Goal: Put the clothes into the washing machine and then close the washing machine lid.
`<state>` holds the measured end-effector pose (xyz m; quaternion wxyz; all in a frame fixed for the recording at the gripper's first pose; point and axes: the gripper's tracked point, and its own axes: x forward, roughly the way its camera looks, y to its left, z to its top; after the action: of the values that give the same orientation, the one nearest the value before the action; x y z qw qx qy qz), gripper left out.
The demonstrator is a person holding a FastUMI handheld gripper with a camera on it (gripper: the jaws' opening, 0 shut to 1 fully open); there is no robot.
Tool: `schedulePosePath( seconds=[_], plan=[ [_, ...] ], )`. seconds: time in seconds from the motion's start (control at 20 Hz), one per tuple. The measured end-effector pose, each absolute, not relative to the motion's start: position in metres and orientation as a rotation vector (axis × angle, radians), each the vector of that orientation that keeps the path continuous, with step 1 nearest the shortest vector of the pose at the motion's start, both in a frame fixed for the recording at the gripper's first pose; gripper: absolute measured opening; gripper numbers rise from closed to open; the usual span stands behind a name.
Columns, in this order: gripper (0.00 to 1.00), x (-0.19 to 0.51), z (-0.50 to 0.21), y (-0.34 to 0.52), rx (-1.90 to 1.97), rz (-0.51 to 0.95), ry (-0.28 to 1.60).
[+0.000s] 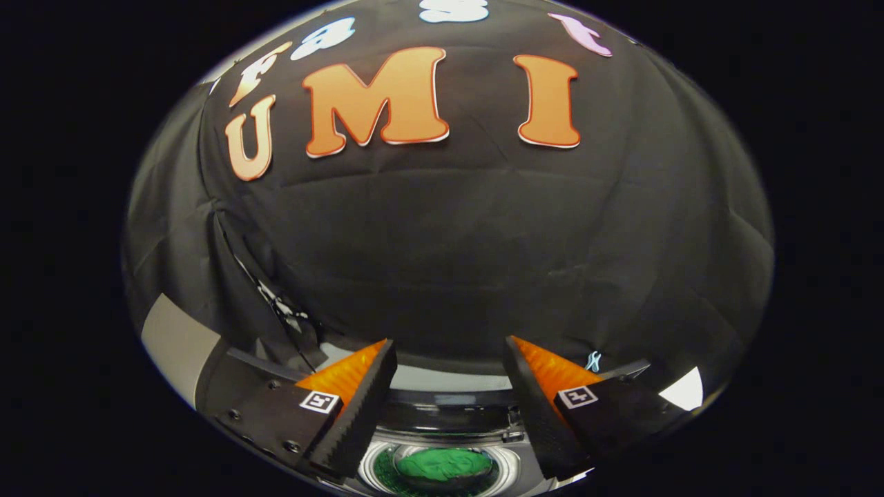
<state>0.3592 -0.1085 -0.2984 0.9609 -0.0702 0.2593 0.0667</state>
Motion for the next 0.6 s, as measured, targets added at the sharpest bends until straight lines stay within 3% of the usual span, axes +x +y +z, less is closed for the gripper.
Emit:
schedulePosePath(
  seconds=[0.6],
  plan=[
    [1.0,0.316,-0.296,-0.113,-0.125,0.212,0.446]
  ],
)
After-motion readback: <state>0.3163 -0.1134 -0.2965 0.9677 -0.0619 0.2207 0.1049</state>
